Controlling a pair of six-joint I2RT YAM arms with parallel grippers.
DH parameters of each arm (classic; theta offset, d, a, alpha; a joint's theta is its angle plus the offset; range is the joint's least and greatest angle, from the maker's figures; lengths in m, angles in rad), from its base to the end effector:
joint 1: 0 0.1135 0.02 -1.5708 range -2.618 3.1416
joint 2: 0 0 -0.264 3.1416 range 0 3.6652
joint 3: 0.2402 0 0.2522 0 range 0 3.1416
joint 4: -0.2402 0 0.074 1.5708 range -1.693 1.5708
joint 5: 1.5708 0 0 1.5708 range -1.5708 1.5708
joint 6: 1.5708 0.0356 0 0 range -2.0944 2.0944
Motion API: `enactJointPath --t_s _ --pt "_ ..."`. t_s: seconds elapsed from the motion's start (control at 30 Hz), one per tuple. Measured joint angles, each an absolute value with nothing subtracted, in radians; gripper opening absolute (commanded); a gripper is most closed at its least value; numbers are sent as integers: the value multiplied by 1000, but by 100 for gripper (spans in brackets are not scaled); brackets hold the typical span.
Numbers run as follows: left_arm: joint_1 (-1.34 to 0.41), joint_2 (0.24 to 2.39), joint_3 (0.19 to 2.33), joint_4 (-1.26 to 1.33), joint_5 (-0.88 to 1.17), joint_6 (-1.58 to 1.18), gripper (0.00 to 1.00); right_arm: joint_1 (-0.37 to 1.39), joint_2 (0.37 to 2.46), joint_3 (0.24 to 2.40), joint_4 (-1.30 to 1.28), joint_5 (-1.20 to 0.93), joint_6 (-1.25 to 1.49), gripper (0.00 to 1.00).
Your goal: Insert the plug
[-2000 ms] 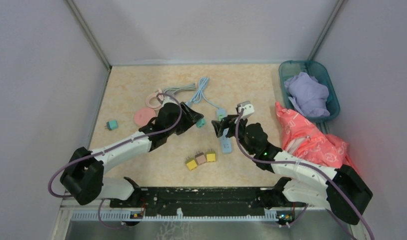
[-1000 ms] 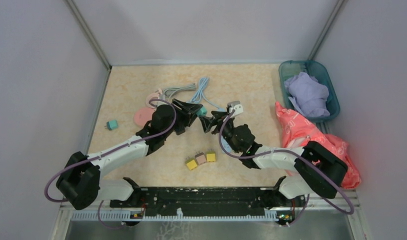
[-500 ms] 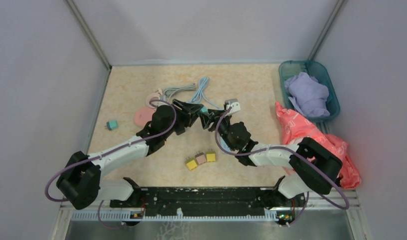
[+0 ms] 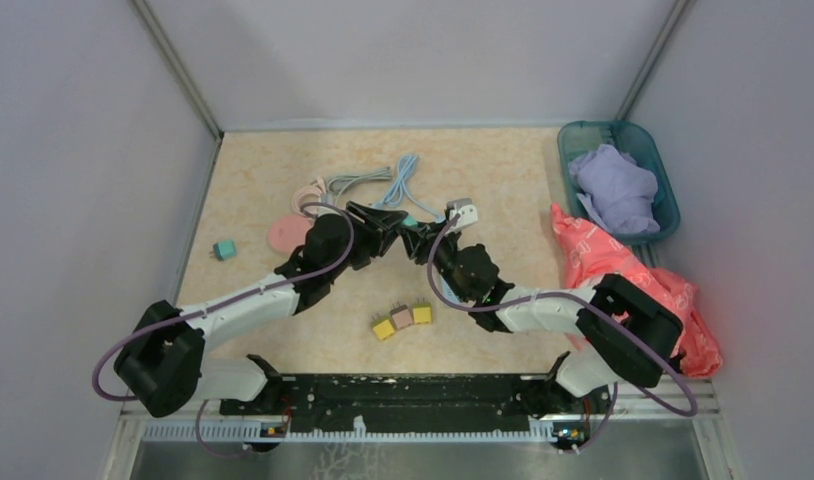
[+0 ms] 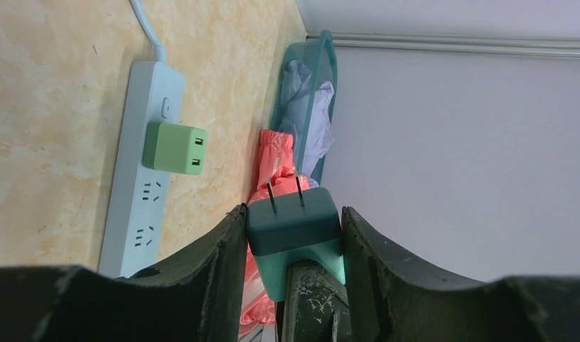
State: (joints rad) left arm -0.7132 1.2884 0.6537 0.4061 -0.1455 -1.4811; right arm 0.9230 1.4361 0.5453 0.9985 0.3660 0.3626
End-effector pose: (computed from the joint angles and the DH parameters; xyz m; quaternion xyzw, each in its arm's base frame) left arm 0.2194 -0.1830 0.2454 -0.3345 0.7073 -0.5260 0.3336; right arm 0.1863 0.2250 0.2339 -0.0515 0.6687 0.3413 0.6586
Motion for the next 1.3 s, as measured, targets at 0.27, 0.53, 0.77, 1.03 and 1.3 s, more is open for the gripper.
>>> enactJointPath --t_s 0.27,0.53,0.77,1.03,1.3 --pt "-722 1285 645 435 -142 -1408 69 927 1343 545 864 371 345 0" --pt "-722 1240 625 422 -148 -1235 84 926 1245 569 627 381 321 0" --pt "-722 1223 595 419 -128 -998 89 897 1184 664 309 369 310 0" --pt "-722 1246 571 419 -3 -800 89 803 1147 801 -36 313 300 0" --pt "-722 1357 568 446 136 -801 82 748 1185 912 -273 248 280 0"
